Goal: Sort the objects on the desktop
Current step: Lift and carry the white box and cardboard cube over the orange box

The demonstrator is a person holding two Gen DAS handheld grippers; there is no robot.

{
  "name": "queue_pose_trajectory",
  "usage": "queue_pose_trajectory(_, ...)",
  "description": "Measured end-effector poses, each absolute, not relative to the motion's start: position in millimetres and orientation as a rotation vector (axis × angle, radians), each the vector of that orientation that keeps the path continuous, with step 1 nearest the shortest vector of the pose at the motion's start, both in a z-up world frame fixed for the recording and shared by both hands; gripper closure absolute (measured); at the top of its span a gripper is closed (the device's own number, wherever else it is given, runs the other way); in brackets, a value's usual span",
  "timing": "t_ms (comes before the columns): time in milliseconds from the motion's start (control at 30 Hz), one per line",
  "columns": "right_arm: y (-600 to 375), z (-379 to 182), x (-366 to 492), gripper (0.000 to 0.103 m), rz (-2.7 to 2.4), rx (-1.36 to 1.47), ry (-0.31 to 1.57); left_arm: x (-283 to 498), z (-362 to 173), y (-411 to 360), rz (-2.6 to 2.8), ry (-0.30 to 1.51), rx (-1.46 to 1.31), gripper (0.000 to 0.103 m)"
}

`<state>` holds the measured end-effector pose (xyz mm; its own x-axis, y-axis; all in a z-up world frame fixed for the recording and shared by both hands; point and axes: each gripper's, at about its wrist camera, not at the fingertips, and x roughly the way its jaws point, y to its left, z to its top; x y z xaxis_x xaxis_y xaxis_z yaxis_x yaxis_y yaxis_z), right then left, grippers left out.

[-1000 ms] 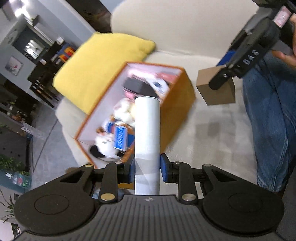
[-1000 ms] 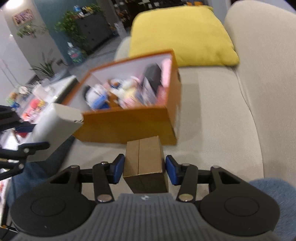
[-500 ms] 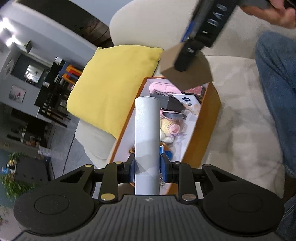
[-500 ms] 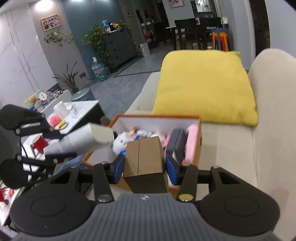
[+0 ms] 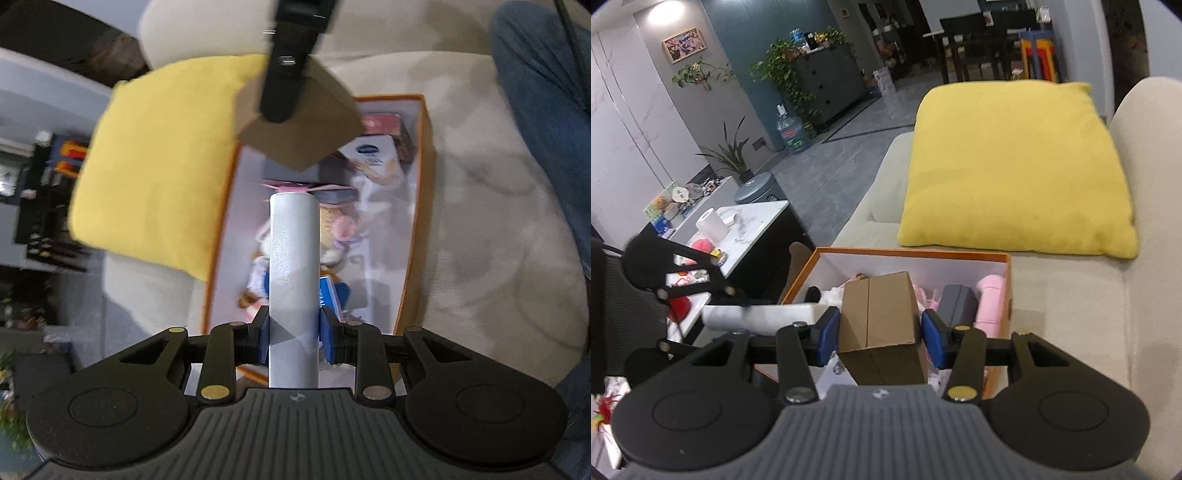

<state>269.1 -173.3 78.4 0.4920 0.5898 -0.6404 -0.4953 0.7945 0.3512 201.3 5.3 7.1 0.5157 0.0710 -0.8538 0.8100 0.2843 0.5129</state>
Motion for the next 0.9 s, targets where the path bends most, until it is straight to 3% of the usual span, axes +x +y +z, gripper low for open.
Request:
queue_pose_trajectory(567, -149.9, 41.9, 306.2, 0.053, 0.713, 0.123, 0.92, 276.1, -62.3, 25.7, -0.977, 1.247, 1.035, 0.071)
queue_pose_trajectory(900, -128.0, 11.5, 312.0, 0.053, 0.681, 0.119, 1.066, 283.8, -92.4, 23.0, -1.05, 1.29, 1.111, 0.072)
